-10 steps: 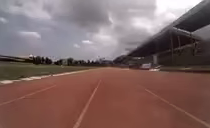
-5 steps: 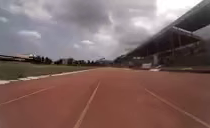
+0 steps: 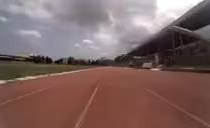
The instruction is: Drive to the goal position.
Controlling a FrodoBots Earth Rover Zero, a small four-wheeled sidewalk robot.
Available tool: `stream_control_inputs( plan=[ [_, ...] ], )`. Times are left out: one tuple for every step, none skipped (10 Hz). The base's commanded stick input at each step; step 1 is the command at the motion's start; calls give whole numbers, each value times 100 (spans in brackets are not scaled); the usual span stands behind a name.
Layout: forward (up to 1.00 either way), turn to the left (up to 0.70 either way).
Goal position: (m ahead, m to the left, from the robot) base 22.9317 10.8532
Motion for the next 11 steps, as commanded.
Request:
stream_control_inputs(
  plan=[
    [45, 0],
    [45, 0],
    [45, 0],
    [45, 0],
    [45, 0],
    [45, 0],
    [45, 0],
    [45, 0],
    [45, 0],
    [45, 0],
    [45, 0]
  ],
)
